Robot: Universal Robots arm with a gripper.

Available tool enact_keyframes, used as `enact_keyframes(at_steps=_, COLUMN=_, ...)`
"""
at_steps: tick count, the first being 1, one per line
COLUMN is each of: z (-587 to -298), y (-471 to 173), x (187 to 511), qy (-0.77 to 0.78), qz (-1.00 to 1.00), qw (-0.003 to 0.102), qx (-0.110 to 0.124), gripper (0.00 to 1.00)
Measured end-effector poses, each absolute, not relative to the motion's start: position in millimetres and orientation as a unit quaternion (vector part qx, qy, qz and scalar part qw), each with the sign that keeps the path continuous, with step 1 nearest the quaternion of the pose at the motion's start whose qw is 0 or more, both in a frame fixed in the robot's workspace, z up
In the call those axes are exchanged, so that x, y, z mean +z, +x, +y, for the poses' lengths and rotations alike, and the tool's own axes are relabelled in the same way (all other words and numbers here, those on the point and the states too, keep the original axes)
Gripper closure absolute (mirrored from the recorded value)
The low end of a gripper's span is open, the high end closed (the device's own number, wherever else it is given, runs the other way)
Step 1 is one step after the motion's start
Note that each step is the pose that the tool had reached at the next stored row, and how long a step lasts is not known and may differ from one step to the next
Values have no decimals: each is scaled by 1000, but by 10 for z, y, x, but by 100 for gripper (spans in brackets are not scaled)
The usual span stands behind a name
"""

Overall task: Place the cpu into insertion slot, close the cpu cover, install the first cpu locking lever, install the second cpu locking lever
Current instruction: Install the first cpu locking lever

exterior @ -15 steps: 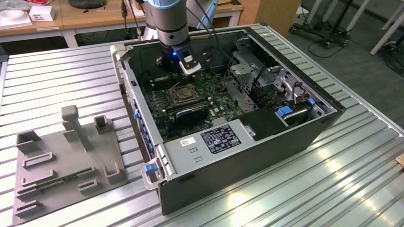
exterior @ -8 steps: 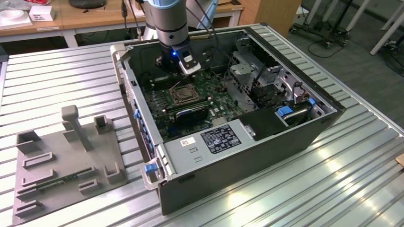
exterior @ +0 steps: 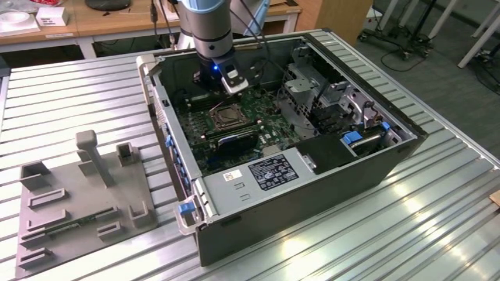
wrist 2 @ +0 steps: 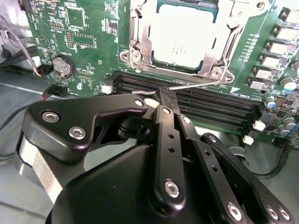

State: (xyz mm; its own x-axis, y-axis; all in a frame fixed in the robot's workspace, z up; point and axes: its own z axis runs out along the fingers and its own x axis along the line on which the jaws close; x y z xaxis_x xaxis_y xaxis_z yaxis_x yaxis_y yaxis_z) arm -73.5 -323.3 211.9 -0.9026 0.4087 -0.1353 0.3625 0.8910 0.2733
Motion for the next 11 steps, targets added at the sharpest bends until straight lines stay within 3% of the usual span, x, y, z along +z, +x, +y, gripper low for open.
enact_keyframes(at_steps=11, z=-3233, y=-735, x=2075, qy=201, qz=967, qw=95, qx=122, gripper=89)
